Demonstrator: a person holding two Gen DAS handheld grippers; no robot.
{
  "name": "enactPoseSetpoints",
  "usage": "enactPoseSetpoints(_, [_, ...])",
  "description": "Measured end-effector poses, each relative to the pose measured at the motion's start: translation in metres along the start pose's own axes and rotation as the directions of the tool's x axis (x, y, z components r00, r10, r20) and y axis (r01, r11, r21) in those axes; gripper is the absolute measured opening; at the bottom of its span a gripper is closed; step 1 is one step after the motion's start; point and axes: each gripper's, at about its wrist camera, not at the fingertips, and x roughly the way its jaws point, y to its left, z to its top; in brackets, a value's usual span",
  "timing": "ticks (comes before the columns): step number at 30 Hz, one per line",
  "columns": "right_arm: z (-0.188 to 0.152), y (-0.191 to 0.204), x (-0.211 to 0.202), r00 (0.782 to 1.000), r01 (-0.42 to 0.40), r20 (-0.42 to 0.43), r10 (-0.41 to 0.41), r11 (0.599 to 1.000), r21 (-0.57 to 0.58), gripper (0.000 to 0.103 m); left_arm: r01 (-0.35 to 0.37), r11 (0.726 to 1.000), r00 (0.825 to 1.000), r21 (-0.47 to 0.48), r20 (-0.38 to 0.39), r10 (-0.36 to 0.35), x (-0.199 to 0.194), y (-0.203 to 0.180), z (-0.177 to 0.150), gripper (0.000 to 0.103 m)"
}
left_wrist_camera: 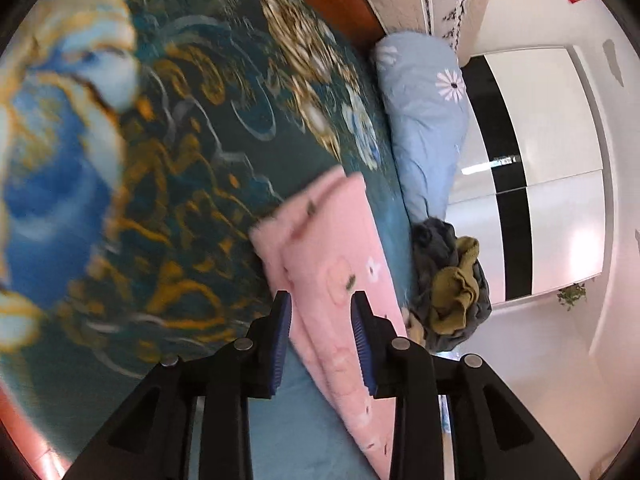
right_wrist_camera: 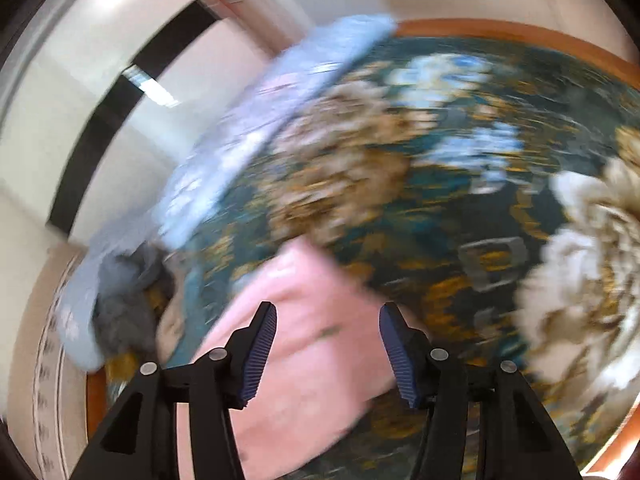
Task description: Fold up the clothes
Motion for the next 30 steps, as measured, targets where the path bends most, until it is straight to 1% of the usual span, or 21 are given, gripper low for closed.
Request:
enactPoseSetpoints(1, [-0.012, 0.017, 0.007, 0.999, -0.052, -0.017, 0.052, 0.998, -0.035, 0.058, 0.007, 1.0, 1.0, -0.005, -0.006, -0.007, 0.005, 0.0, -0.003, 0.031])
enactPoseSetpoints(3, [-0.036, 0.05, 0.022, 0.988, -0.149, -0.059, 0.144, 0.984, -0.097, 0.06, 0.02, 1.0, 1.0, -0.014, -0.017, -0.02, 0.014, -0.001, -0.008, 0.031])
enactPoseSetpoints(6, [-0.073, 0.089, 0.056, 0.967, -0.23, -0.144, 0.208, 0.96, -0.159, 0.06, 0.04, 0.999, 0.999, -0.028, -0.033, -0.041, 0.028, -0.003, -0.016, 0.031])
enactPoseSetpoints(8, [-0.098, 0.114, 0.079, 0.948, -0.285, -0.203, 0.246, 0.938, -0.195, 0.06, 0.025, 0.999, 1.0, -0.02, -0.014, -0.026, 0.026, -0.005, -0.015, 0.031])
enactPoseSetpoints(10, [-0.123, 0.14, 0.102, 0.923, -0.341, -0.262, 0.28, 0.912, -0.228, 0.06, 0.01, 1.0, 1.0, -0.011, 0.005, -0.01, 0.024, -0.008, -0.013, 0.031])
enactPoseSetpoints(11, [-0.133, 0.148, 0.111, 0.913, -0.364, -0.281, 0.295, 0.901, -0.237, 0.06, 0.003, 1.0, 1.0, -0.007, 0.009, -0.002, 0.021, -0.007, -0.011, 0.031])
enactPoseSetpoints(13, [-0.146, 0.149, 0.12, 0.905, -0.388, -0.277, 0.321, 0.891, -0.235, 0.06, -0.01, 1.0, 1.0, -0.008, 0.013, 0.01, 0.019, -0.006, -0.007, 0.031])
enactPoseSetpoints(17, [-0.16, 0.148, 0.121, 0.906, -0.391, -0.291, 0.309, 0.873, -0.29, 0.06, -0.044, 0.999, 0.999, 0.006, 0.023, 0.044, 0.032, -0.013, -0.001, 0.031])
enactPoseSetpoints(19, [-0.161, 0.144, 0.12, 0.904, -0.401, -0.279, 0.324, 0.869, -0.29, 0.06, -0.061, 0.998, 0.997, 0.018, 0.037, 0.061, 0.036, -0.017, 0.001, 0.03])
enactPoseSetpoints(22, [-0.158, 0.136, 0.123, 0.897, -0.415, -0.274, 0.346, 0.873, -0.257, 0.06, -0.131, 0.989, 0.989, 0.064, 0.079, 0.125, 0.04, -0.028, 0.004, 0.029])
enactPoseSetpoints(23, [-0.157, 0.134, 0.125, 0.896, -0.416, -0.276, 0.348, 0.875, -0.247, 0.06, -0.163, 0.984, 0.984, 0.071, 0.084, 0.157, 0.041, -0.031, 0.006, 0.019])
enactPoseSetpoints(24, [-0.156, 0.133, 0.127, 0.896, -0.414, -0.28, 0.346, 0.878, -0.24, 0.06, -0.196, 0.977, 0.978, 0.077, 0.089, 0.189, 0.043, -0.034, 0.007, 0.015])
enactPoseSetpoints(25, [-0.157, 0.133, 0.128, 0.894, -0.415, -0.283, 0.346, 0.878, -0.239, 0.06, -0.24, 0.965, 0.968, 0.104, 0.1, 0.23, 0.043, -0.04, 0.008, 0.014])
enactPoseSetpoints(26, [-0.157, 0.133, 0.128, 0.893, -0.417, -0.287, 0.346, 0.877, -0.24, 0.06, -0.235, 0.962, 0.969, 0.138, 0.114, 0.22, 0.04, -0.048, 0.008, 0.011])
enactPoseSetpoints(28, [-0.158, 0.135, 0.128, 0.891, -0.42, -0.294, 0.345, 0.872, -0.251, 0.06, -0.225, 0.953, 0.97, 0.205, 0.141, 0.199, 0.035, -0.063, 0.008, 0.008])
enactPoseSetpoints(30, [-0.16, 0.137, 0.129, 0.892, -0.419, -0.298, 0.34, 0.87, -0.261, 0.06, -0.217, 0.938, 0.97, 0.271, 0.167, 0.176, 0.029, -0.079, 0.009, 0.007])
